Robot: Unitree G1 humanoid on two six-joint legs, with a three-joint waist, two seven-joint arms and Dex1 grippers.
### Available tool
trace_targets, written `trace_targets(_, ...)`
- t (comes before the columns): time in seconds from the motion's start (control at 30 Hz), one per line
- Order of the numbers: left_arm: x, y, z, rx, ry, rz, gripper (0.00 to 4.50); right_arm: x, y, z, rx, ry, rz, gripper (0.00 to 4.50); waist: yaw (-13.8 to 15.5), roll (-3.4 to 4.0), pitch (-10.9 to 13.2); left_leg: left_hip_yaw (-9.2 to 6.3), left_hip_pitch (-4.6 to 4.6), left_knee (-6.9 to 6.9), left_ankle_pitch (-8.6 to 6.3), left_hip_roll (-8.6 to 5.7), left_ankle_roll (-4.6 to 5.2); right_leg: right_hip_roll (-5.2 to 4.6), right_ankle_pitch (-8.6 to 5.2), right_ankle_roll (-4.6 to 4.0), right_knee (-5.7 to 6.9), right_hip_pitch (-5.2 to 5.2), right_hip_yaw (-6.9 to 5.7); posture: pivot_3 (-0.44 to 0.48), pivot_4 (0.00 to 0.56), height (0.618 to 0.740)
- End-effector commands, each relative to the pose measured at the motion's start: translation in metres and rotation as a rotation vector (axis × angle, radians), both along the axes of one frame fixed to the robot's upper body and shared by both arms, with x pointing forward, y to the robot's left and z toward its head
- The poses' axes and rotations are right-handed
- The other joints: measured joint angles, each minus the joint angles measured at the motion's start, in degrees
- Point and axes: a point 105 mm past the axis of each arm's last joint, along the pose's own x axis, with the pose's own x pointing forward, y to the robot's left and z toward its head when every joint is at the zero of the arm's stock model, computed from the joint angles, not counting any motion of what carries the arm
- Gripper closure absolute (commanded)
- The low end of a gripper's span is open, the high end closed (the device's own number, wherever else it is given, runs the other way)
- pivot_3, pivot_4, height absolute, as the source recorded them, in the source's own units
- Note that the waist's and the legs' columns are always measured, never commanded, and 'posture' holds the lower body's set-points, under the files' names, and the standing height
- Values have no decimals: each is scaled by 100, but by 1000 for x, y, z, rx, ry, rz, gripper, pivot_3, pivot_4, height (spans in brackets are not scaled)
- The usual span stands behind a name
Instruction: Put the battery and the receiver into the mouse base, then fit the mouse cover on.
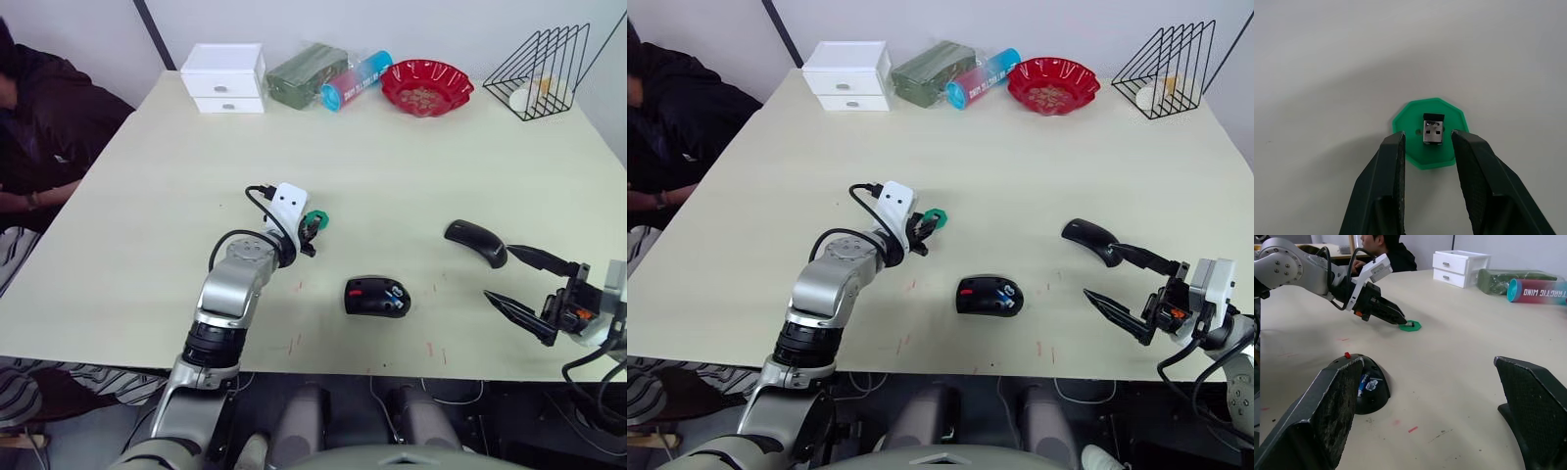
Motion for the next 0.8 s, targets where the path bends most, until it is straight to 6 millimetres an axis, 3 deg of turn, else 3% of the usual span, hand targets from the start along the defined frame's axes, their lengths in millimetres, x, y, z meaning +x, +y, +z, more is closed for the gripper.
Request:
trace_targets(0.03,4,-4,10,-14,-36,2,2893,-2,-6,9,-18,-42,-17,0,-1,0,0,0,0,0,0,0,0,0,0,0,0,0,0,0,150,740)
trace_targets(0.8,11,-4,2,-43,9,-13,2893,-2,-5,8,-19,-46,-25,0,-4,0,0,0,0,1,0,-1,0,0,0,0,0,0,-1,0,150,740)
